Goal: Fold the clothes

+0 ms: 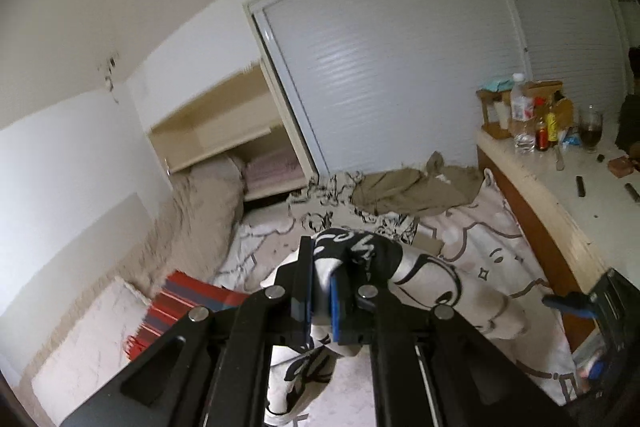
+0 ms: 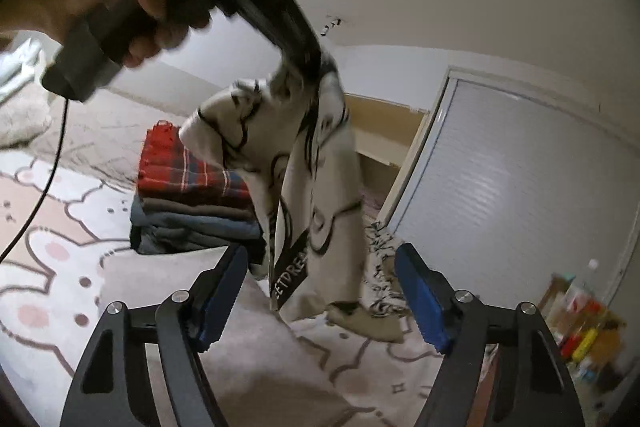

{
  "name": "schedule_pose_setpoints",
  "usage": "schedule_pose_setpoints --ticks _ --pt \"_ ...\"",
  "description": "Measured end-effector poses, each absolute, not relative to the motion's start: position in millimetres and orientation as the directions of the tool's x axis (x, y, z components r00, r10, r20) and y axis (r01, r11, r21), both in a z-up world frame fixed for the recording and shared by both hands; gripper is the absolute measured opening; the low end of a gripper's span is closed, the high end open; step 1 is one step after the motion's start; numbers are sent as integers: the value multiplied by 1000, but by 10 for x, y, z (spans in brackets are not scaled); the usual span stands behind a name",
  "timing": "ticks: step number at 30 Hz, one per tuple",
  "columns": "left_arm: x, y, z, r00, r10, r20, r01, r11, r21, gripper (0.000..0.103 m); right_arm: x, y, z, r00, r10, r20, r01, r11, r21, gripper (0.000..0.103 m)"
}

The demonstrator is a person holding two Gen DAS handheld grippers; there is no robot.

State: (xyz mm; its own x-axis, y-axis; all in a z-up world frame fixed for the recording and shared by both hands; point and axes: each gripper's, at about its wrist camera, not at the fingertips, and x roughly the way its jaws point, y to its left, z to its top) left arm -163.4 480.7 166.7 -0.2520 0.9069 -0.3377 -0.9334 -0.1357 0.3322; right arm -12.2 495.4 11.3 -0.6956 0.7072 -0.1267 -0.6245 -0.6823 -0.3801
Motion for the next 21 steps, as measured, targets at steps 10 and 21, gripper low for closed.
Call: schedule_pose_setpoints --ticks 10,21 --pt "-1474 4464 1691 -271 902 -335 -920 -140 366 8 44 5154 368 -865 390 -316 -387 -919 -75 9" --pt "-1621 5024 1300 -321 820 -474 -864 -47 502 9 216 5930 863 -759 439 -480 -396 -897 -196 6"
